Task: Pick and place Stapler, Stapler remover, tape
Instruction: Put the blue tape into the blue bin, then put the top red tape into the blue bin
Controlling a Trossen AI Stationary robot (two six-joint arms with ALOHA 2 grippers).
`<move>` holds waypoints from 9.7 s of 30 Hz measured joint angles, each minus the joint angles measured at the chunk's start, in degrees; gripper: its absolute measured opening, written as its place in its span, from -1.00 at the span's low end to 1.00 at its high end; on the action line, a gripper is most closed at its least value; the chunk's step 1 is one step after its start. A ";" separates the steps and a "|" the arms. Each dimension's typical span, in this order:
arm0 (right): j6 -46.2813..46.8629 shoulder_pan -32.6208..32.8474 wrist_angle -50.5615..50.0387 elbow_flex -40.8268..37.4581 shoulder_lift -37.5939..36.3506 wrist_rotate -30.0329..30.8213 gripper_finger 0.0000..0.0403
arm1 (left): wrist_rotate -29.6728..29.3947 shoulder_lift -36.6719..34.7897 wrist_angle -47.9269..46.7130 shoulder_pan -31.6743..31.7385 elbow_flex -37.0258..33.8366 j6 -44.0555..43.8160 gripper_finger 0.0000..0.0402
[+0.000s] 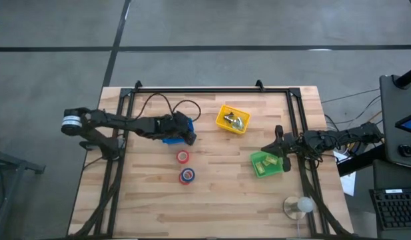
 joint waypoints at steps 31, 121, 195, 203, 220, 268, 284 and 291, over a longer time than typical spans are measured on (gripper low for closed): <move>0.64 0.01 1.46 -0.10 0.12 -0.02 -0.96 | 10.82 -0.80 -2.13 -24.83 1.54 15.16 -0.04; 0.61 0.00 1.45 -0.12 0.31 0.02 -0.96 | -2.19 1.05 1.79 -13.36 1.86 14.02 -0.74; 0.38 -0.01 1.73 -0.47 0.34 1.62 -0.96 | -1.42 0.01 6.81 5.14 -10.17 -9.10 -0.71; 0.01 -0.01 1.73 -0.77 0.34 1.60 -0.96 | -0.72 0.07 7.86 5.28 -10.09 -9.05 -0.70; 0.22 -0.01 1.79 -0.82 0.34 1.57 -0.96 | 1.27 0.07 11.25 5.25 -10.09 -6.95 -0.54; 2.14 0.01 2.36 -1.21 0.31 1.49 -0.96 | 9.72 -3.33 -1.72 -21.46 -7.15 19.15 -0.15; 1.90 0.00 2.34 -1.24 0.31 1.55 -0.96 | 3.05 -0.30 -1.46 -21.35 -9.65 24.43 -0.21; 1.90 0.01 2.34 -1.24 0.31 1.55 -0.96 | 1.92 -0.16 0.88 -21.14 -9.67 27.18 -0.26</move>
